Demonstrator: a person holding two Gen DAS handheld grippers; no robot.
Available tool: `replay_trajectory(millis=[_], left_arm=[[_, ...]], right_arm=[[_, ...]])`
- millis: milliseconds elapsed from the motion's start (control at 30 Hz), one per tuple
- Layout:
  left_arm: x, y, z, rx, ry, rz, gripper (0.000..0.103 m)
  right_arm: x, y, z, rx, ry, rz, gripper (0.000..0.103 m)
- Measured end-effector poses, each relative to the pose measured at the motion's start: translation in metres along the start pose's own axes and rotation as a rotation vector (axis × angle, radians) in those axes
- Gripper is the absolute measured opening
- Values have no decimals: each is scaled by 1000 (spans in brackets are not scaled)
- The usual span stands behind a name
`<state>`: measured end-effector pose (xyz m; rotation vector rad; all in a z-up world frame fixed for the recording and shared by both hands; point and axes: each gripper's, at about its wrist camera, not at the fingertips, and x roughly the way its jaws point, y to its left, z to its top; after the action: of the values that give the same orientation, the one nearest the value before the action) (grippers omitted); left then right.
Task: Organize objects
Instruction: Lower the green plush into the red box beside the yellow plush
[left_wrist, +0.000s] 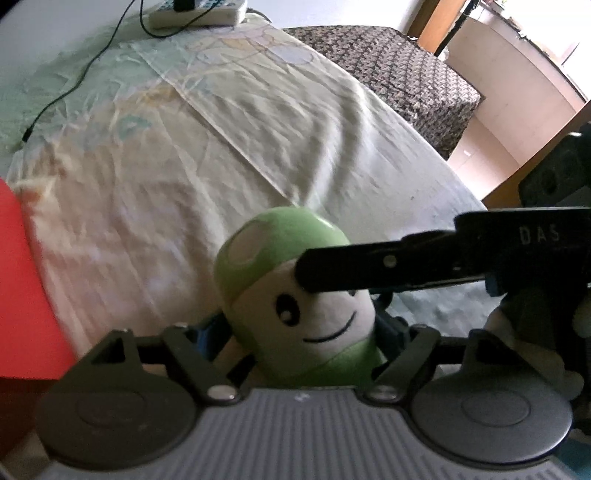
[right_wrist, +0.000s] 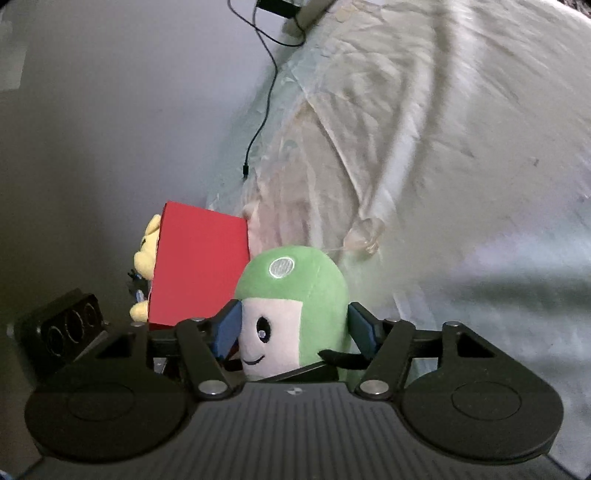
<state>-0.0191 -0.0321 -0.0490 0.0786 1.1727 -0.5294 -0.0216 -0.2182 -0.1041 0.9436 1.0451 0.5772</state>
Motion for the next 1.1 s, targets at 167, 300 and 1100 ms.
replay_trajectory(millis=[167, 300, 1100], left_arm=[[-10, -3, -3, 13, -24, 9, 80], [-26, -4, -3, 29, -59, 26, 80], [-189, 80, -15, -14, -454, 154, 82]], right_arm=[[-6, 9, -1, -21, 2, 12, 63], [-11, 18, -1, -33, -18, 33, 63], [39, 189, 5, -350, -109, 218, 64]])
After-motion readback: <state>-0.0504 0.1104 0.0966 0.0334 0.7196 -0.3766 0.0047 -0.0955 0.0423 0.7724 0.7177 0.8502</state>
